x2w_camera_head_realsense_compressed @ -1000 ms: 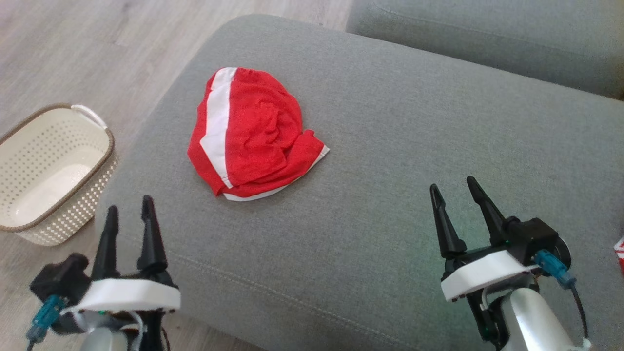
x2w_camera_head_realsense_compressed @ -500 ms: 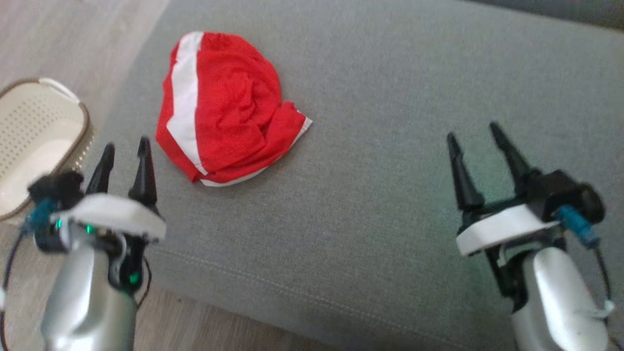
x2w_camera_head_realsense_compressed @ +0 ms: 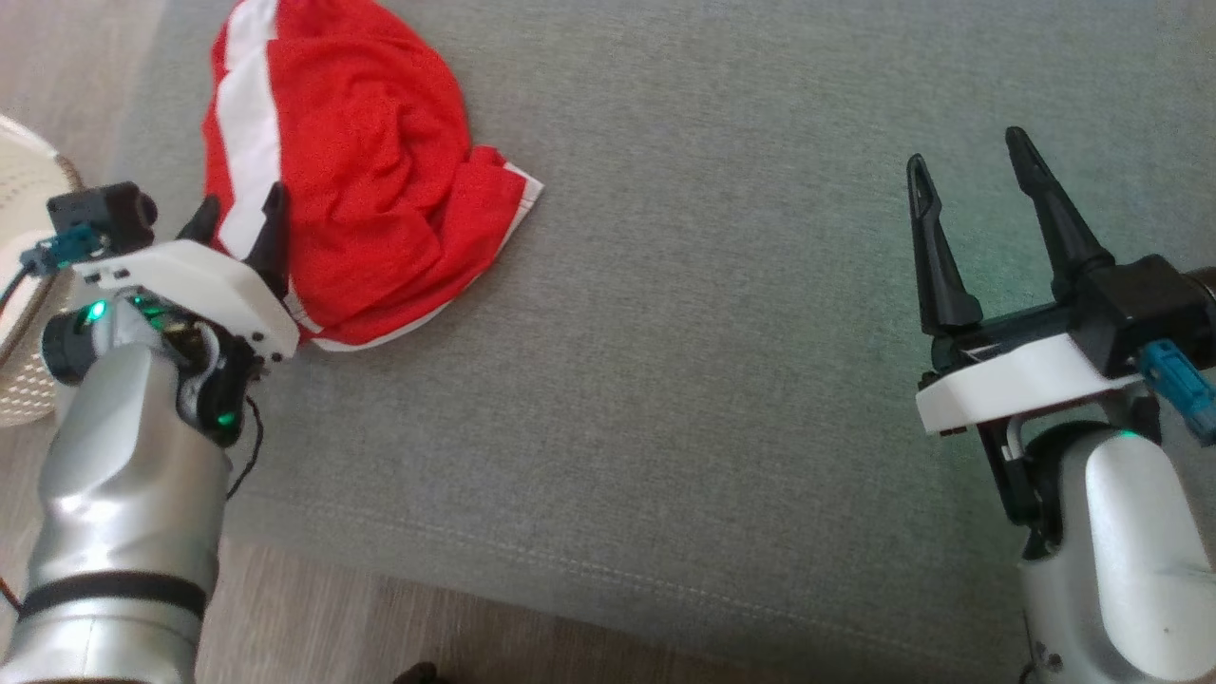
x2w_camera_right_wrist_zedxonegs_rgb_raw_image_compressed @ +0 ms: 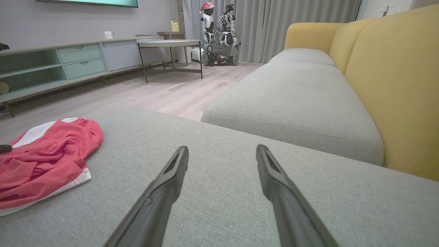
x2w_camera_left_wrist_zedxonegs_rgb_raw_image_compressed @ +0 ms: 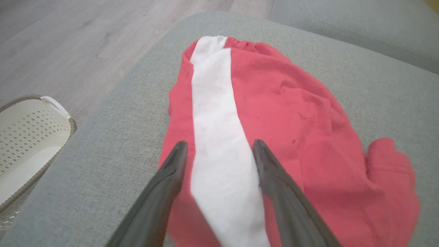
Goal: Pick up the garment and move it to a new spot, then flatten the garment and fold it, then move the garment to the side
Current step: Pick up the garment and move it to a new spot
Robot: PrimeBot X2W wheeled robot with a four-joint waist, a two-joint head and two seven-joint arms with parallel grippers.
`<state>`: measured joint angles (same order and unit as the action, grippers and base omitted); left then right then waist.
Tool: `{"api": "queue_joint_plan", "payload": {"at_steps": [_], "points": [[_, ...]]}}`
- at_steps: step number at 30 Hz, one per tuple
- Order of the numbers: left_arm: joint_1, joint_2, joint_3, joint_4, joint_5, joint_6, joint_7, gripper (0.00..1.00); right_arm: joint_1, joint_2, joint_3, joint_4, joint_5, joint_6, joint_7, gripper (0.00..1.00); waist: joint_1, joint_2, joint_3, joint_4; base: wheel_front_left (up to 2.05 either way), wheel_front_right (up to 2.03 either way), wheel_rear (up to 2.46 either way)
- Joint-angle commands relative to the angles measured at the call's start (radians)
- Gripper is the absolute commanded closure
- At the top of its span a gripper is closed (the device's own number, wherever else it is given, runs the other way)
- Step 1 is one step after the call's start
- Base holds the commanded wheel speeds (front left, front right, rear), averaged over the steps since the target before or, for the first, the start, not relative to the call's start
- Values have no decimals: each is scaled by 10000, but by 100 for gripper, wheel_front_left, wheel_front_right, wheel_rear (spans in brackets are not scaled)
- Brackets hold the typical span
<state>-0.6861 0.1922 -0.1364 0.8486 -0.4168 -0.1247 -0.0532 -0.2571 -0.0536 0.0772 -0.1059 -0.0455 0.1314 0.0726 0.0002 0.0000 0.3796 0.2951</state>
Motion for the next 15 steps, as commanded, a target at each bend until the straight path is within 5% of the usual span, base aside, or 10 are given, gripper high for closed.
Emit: {"api": "queue_joint_plan", "payload": {"at_steps": [1, 4, 5, 6, 15], "points": [[-459, 589, 254, 48, -91, -55, -53, 0, -191, 34, 287, -427, -6, -7, 55, 0, -2, 0, 139, -187, 0, 0, 0], [-778, 654, 120, 739, -145, -56, 49, 0, -146, 34, 267, -431, 75, -7, -9, 0, -2, 0, 200, -332, 0, 0, 0], [-850, 643, 66, 913, -231, -57, 113, 60, -137, 34, 258, -420, 107, -7, -39, 0, -2, 0, 209, -378, 0, 0, 0], [-908, 656, 13, 1045, -301, -57, 113, 100, -131, 34, 249, -402, 135, -7, -74, 0, -2, 0, 209, -418, 0, 0, 0], [-1178, 924, -162, 1000, -948, -58, -1311, 100, -76, 34, 158, 21, 537, -7, -544, 0, -2, 0, -223, -634, 0, 0, 0]]}}
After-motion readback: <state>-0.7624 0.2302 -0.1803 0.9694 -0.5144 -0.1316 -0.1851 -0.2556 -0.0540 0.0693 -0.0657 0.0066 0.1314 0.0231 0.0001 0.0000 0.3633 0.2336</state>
